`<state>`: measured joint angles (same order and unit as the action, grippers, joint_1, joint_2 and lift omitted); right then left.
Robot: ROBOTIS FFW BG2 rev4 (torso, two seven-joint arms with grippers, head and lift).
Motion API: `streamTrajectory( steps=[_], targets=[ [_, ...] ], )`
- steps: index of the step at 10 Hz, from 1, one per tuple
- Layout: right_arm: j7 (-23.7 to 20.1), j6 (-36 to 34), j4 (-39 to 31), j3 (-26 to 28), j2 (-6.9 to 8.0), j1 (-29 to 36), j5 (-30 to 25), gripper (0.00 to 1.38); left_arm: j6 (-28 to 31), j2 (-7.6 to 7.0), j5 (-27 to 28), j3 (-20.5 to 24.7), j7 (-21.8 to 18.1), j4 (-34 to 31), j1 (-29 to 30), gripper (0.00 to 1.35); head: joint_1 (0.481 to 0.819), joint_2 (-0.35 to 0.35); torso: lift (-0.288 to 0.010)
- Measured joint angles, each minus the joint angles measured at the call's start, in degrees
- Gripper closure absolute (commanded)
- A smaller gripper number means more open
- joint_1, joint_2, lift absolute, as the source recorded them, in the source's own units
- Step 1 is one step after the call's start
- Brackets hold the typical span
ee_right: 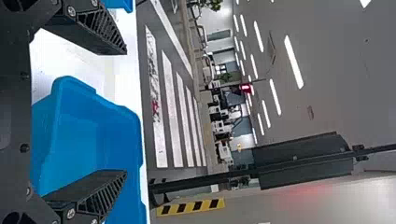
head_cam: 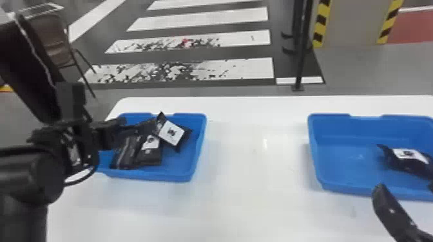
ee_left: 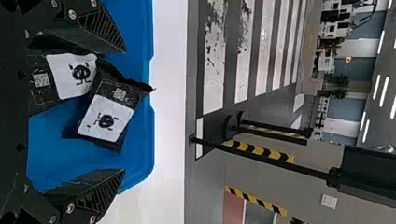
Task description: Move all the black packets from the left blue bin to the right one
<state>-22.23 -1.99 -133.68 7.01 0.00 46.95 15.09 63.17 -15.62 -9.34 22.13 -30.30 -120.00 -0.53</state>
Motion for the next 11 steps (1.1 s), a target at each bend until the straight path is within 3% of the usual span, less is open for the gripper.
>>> streamTrajectory(
  steps=[3,6,7,8,9,10,11],
  targets=[
    [-0.01,-0.62,0.32,-0.56,0.00,-0.11,0.69,0.13,-1.09,-1.78,0.25,-2.84,0.06,15.37,-9.28,0.16,0.695,0.226,-0.185],
    [-0.15,-1.08,0.91,-1.18,0.00,-0.52,1.36,0.13,-3.69,-3.52,-2.83,-8.57,-0.03,30.36,-17.13,0.18,0.695,0.200,-0.185],
    [-0.18,-1.11,1.09,-1.28,0.00,-0.66,1.55,0.13,-4.18,-3.59,-3.00,-9.27,-0.02,34.03,-18.61,0.39,0.695,0.195,-0.185],
    [-0.22,-1.20,1.29,-1.39,0.00,-0.72,1.81,0.13,-4.80,-3.70,-3.27,-9.93,-0.03,37.34,-19.76,0.85,0.695,0.196,-0.185],
    [-0.28,-1.24,1.42,-1.49,0.00,-0.81,2.02,0.13,-5.20,-3.84,-3.18,-10.55,-0.07,38.62,-20.12,1.14,0.695,0.196,-0.185],
    [-0.39,-1.24,1.52,-1.53,0.00,-0.82,2.24,0.13,-6.10,-3.95,-2.55,-11.00,-0.13,38.85,-20.14,1.21,0.695,0.197,-0.185],
    [-0.46,-1.24,1.58,-1.53,0.00,-0.82,2.37,0.13,-6.75,-4.04,-2.30,-11.14,-0.53,38.83,-20.20,1.21,0.695,0.197,-0.185]
  ],
)
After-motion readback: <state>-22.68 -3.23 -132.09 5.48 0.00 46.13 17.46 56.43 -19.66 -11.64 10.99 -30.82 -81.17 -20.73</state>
